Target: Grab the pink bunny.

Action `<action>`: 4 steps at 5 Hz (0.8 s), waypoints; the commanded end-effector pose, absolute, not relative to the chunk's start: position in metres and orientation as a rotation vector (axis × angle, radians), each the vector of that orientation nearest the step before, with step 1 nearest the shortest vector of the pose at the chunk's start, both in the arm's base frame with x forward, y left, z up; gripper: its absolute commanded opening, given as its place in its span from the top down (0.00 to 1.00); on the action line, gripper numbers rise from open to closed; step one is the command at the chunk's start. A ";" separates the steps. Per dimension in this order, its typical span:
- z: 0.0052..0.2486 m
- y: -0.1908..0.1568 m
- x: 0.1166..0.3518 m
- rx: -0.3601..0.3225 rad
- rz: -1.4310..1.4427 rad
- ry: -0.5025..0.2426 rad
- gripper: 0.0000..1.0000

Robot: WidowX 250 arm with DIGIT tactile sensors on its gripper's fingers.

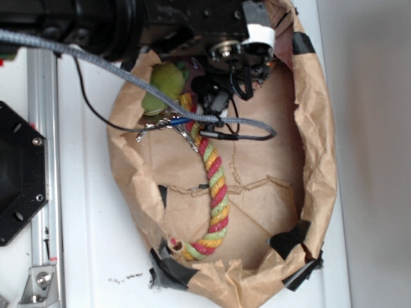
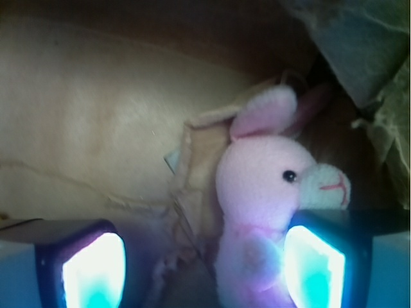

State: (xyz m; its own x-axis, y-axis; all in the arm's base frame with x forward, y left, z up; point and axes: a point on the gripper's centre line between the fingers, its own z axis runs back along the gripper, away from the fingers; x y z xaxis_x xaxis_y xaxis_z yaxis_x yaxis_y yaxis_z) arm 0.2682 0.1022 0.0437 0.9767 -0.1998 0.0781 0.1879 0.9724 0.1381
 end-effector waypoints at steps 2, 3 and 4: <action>0.014 0.126 0.292 0.147 -0.194 -0.032 1.00; 0.014 0.123 0.292 0.144 -0.213 -0.029 1.00; 0.021 0.117 0.290 0.131 -0.229 -0.042 1.00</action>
